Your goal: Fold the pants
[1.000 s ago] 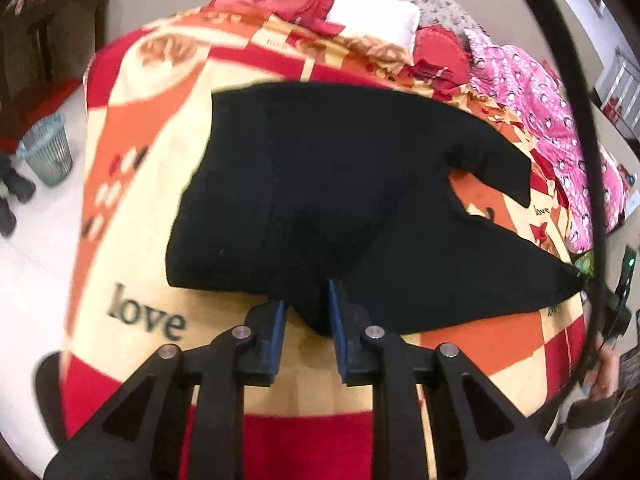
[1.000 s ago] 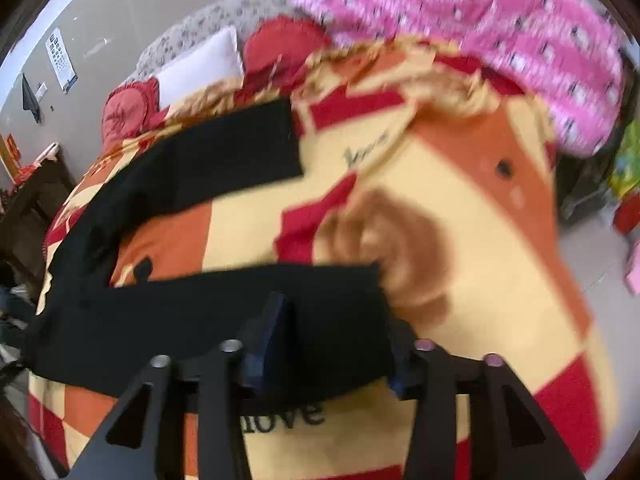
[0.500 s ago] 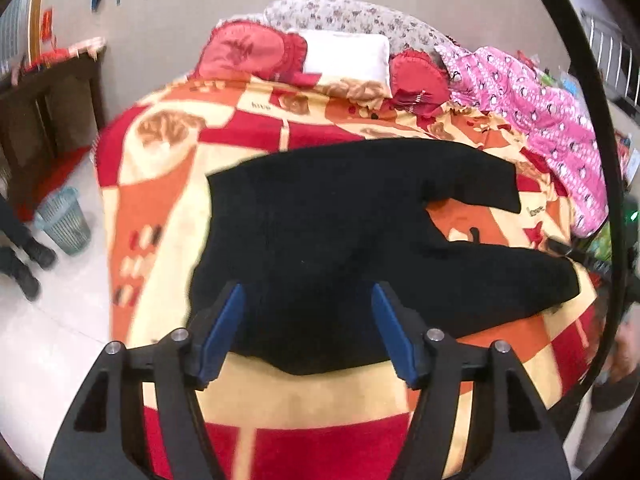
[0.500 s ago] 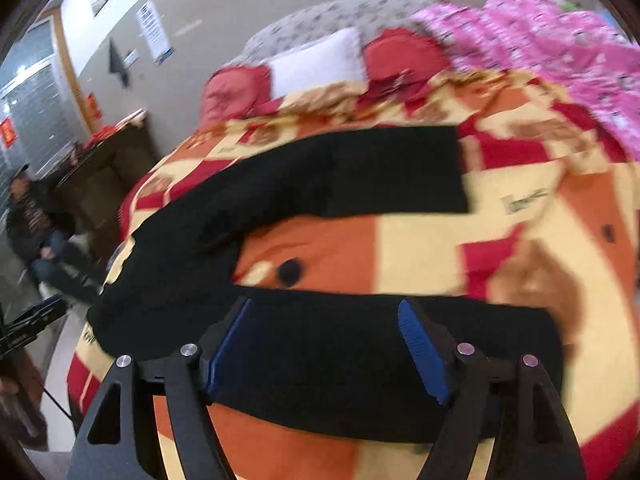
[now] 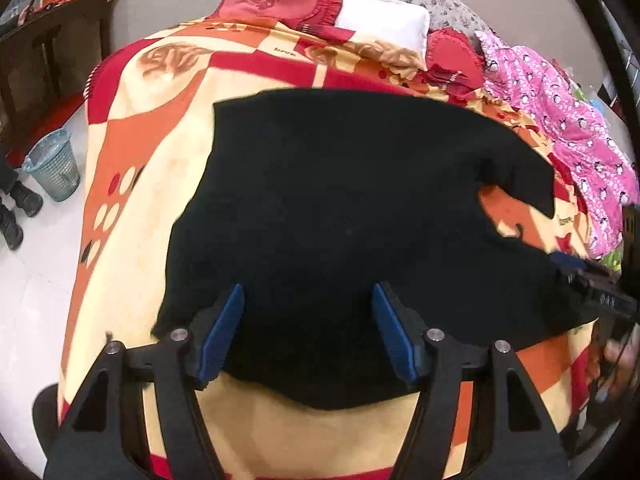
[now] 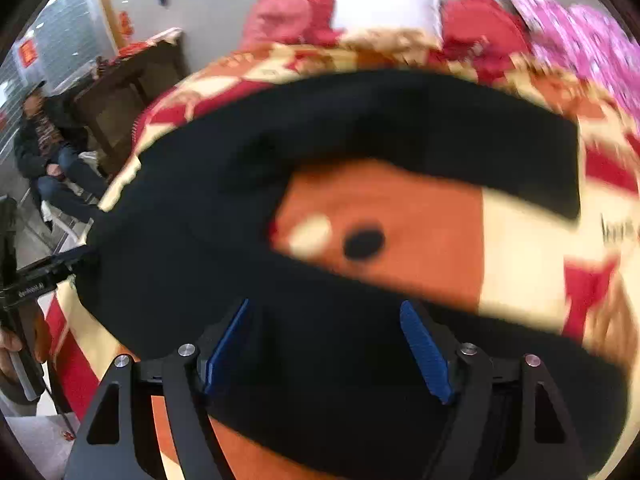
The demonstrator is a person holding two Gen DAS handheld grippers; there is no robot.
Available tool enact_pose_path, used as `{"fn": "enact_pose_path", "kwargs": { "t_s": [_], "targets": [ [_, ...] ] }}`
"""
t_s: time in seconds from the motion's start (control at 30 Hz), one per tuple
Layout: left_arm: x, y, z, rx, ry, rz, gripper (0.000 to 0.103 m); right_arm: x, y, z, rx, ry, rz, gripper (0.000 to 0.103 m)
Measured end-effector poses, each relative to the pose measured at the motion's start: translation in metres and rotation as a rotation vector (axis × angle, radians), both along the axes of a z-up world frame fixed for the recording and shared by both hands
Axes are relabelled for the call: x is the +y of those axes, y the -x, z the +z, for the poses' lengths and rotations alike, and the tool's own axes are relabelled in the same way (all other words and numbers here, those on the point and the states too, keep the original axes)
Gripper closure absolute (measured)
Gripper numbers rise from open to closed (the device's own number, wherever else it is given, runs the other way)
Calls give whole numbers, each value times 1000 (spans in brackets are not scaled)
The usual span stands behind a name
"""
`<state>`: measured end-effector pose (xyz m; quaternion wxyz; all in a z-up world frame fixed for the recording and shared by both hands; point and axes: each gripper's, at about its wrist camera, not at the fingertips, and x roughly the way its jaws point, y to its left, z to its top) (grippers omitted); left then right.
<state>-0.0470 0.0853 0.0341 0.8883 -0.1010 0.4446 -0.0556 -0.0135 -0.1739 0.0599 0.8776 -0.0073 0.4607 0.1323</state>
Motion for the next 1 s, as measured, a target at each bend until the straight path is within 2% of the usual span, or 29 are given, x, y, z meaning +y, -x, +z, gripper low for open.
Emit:
{"fn": "enact_pose_path", "kwargs": {
  "t_s": [0.07, 0.13, 0.17, 0.27, 0.4, 0.5, 0.6, 0.63, 0.7, 0.73, 0.83, 0.9, 1.0],
  "targets": [
    [-3, -6, 16, -43, 11, -21, 37, 9, -17, 20, -62, 56, 40, 17],
    [-10, -12, 33, -99, -10, -41, 35, 22, -41, 37, -126, 135, 90, 12],
    [-12, -16, 37, -113, -19, -51, 30, 30, -55, 44, -155, 182, 119, 12],
    [-19, -32, 42, -119, -26, -66, 28, 50, -92, 54, -223, 295, 196, 10],
    [-19, -50, 34, -75, 61, -74, 28, 78, -135, 41, -269, 452, 315, 6],
    [-20, -52, 30, -67, 62, -73, 28, 90, -155, 25, -293, 566, 376, 6],
    [-17, -55, 24, -52, 49, -62, 28, 94, -170, 12, -278, 591, 400, 9],
    [-15, -56, 22, -44, 48, -55, 28, 94, -174, 6, -257, 580, 412, 14],
    [-12, -56, 19, -34, 55, -44, 28, 94, -177, 0, -230, 556, 423, 44],
    [-10, -55, 18, -29, 63, -36, 28, 93, -176, 0, -222, 535, 425, 69],
    [-5, -52, 17, -22, 100, -18, 28, 90, -161, 11, -252, 493, 383, 97],
    [-1, -47, 18, -24, 128, -11, 28, 83, -139, 25, -270, 426, 366, 97],
    [7, -35, 23, -46, 160, 16, 28, 75, -98, 44, -299, 383, 356, 98]
  ]
}}
